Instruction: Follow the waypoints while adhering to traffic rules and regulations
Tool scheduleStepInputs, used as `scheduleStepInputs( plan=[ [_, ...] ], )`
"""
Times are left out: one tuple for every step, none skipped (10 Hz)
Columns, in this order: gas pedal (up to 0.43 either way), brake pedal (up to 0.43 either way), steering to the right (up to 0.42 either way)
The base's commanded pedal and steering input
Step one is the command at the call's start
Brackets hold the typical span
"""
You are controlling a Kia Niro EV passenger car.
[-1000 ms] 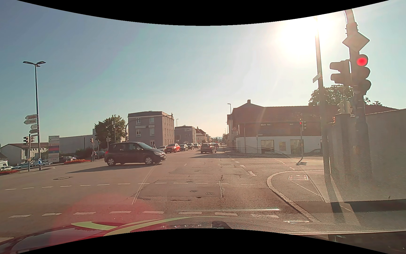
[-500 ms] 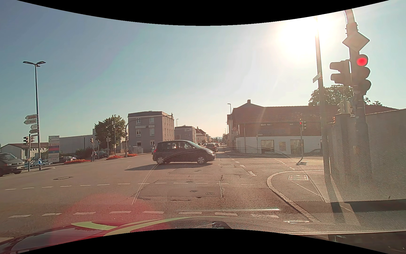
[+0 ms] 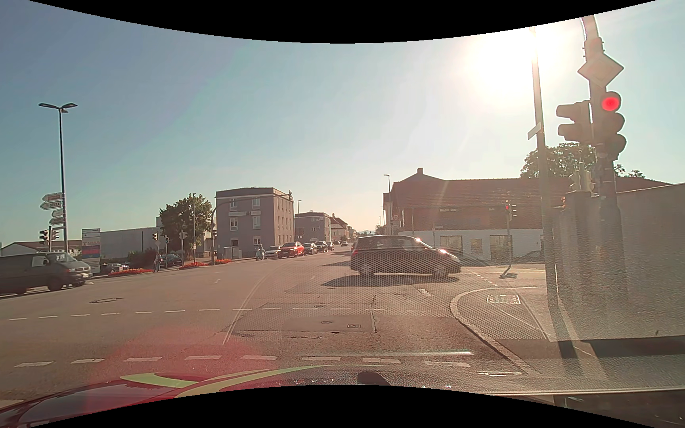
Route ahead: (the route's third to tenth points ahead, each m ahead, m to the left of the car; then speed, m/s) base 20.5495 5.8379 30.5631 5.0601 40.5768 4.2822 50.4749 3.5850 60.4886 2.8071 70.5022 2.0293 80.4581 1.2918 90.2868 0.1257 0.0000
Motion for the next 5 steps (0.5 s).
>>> scheduleStepInputs(
  plan=[
    [0.0, 0.262, 0.0],
    [0.0, 0.268, 0.0],
    [0.0, 0.268, 0.0],
    [0.0, 0.268, 0.0],
    [0.0, 0.262, 0.0]
  ],
)
